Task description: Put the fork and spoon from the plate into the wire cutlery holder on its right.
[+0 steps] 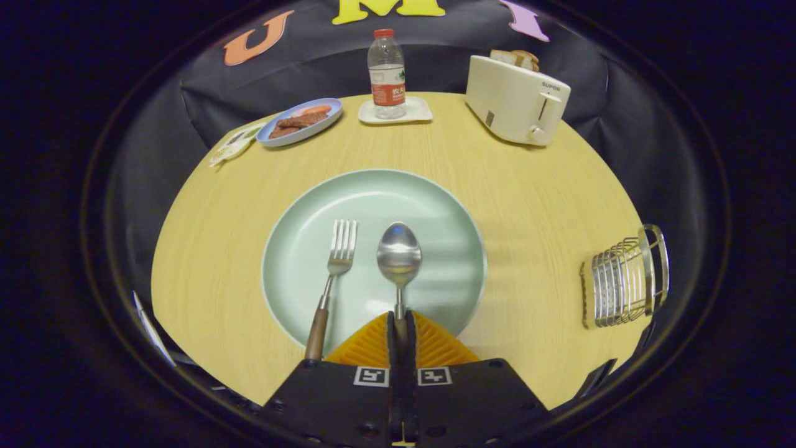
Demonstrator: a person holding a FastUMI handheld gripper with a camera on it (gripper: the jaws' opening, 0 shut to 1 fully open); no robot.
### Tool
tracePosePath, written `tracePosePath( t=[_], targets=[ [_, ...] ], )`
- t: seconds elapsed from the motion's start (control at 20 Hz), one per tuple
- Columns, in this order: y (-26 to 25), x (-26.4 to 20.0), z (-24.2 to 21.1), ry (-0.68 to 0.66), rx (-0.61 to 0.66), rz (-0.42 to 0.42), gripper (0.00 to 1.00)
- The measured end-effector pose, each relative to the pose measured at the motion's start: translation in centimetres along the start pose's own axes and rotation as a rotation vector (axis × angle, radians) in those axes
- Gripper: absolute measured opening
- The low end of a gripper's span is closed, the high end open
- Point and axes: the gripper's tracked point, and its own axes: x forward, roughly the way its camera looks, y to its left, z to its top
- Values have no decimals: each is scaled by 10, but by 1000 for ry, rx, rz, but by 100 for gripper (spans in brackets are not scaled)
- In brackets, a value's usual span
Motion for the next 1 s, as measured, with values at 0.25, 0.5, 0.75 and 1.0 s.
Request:
tracePosePath(
  t=[0.25, 0.5, 0.75, 1.0],
  targets=[
    [-9, -38, -8, -7, -4, 38, 2],
    [-54, -74, -13, -9, 16, 31, 2],
    [-125, -105, -9, -33, 46, -32, 2],
    [-184, -140, -1, -62, 90, -55, 2]
  ],
)
